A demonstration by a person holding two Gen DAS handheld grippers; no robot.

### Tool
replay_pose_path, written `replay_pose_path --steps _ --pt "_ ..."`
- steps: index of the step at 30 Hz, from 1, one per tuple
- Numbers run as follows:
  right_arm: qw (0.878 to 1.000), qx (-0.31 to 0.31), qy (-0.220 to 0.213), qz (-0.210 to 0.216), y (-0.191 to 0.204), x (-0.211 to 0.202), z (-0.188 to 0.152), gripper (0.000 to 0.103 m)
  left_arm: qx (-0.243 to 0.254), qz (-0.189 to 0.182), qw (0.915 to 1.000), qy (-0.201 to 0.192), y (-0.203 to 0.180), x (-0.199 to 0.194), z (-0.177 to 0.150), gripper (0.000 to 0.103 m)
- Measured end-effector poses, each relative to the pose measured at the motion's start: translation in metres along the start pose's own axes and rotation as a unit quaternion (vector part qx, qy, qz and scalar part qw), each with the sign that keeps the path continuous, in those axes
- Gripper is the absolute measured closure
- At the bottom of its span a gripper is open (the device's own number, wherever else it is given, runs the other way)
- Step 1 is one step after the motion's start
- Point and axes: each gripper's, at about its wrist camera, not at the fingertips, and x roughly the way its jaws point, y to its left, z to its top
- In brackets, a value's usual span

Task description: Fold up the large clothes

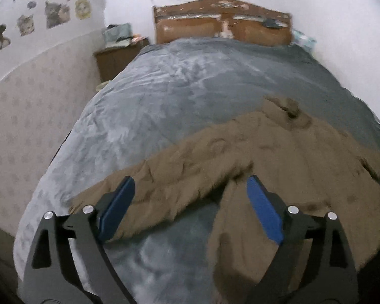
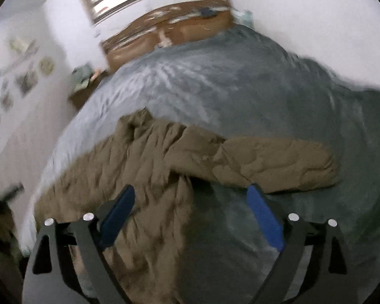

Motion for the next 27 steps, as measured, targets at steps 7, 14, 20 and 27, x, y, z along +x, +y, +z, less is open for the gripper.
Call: replay_pose_path --steps 7,14,20,27 --pt "0.997 0.01 0.054 -0.056 0.029 0.129 0.012 0.012 -0.016 0.073 0.9955 0.057 0.012 0.118 0.003 0.014" --pt "0.985 -0.096 0.127 -0.073 0.094 0.253 0.024 0.012 -0.007 0.091 0.994 0.06 0.019 0.178 0.011 0.012" --pt "0.966 -0.151 0.162 -0.134 0.098 0.327 0.015 0.048 0.057 0.124 0.9845 0.11 0.001 0.248 -0.004 0.012" --pt "0.971 -0.16 0.117 -0.137 0.101 0.33 0.033 0.084 0.055 0.135 0.9836 0.106 0.002 0.273 -0.005 0.103"
